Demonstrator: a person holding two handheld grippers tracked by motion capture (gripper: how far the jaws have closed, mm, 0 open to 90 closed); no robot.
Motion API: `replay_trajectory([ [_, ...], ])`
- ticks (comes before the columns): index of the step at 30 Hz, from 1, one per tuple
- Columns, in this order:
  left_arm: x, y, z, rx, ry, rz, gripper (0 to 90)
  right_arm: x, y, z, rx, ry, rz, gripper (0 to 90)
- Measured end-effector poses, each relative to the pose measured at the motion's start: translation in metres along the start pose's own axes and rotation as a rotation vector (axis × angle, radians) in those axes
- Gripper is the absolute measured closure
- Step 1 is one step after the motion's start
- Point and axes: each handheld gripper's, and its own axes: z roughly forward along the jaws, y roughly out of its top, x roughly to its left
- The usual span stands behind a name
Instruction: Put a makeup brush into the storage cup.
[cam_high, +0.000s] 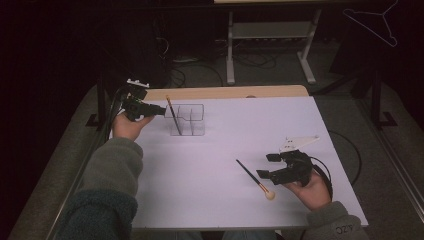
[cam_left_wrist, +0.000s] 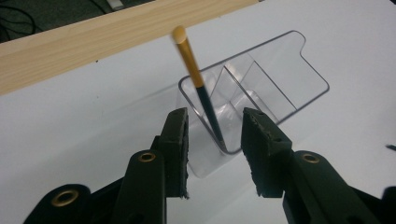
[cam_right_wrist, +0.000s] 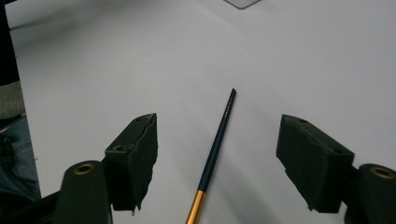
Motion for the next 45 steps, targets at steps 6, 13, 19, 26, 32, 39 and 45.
replay_trajectory([
  [6, -0.005, -0.007, -0.014, -0.014, -0.007, 0.030, 59.8, 0.001, 0.000, 0.002, 0.020, -0.029, 0.000, 28.7],
  [13, -0.016, -0.018, -0.026, -0.019, -0.015, 0.068, 59.6, 0.003, -0.001, 0.003, 0.038, -0.047, 0.014, 29.2],
  [19, -0.028, -0.027, -0.032, -0.025, -0.031, 0.097, 59.1, 0.003, -0.002, 0.005, 0.047, -0.065, 0.001, 29.8],
  [26, -0.044, -0.037, -0.040, -0.026, -0.051, 0.146, 58.2, 0.004, -0.002, 0.007, 0.067, -0.081, 0.010, 30.6],
  [32, -0.051, -0.040, -0.044, -0.034, -0.060, 0.158, 57.0, 0.004, -0.002, 0.007, 0.065, -0.084, 0.011, 31.9],
  [39, -0.061, -0.047, -0.046, -0.025, -0.064, 0.195, 55.6, 0.003, -0.003, 0.006, 0.063, -0.095, 0.014, 32.0],
  [45, -0.069, -0.052, -0.046, -0.033, -0.081, 0.210, 54.5, 0.004, -0.002, 0.006, 0.071, -0.096, 0.026, 32.8],
])
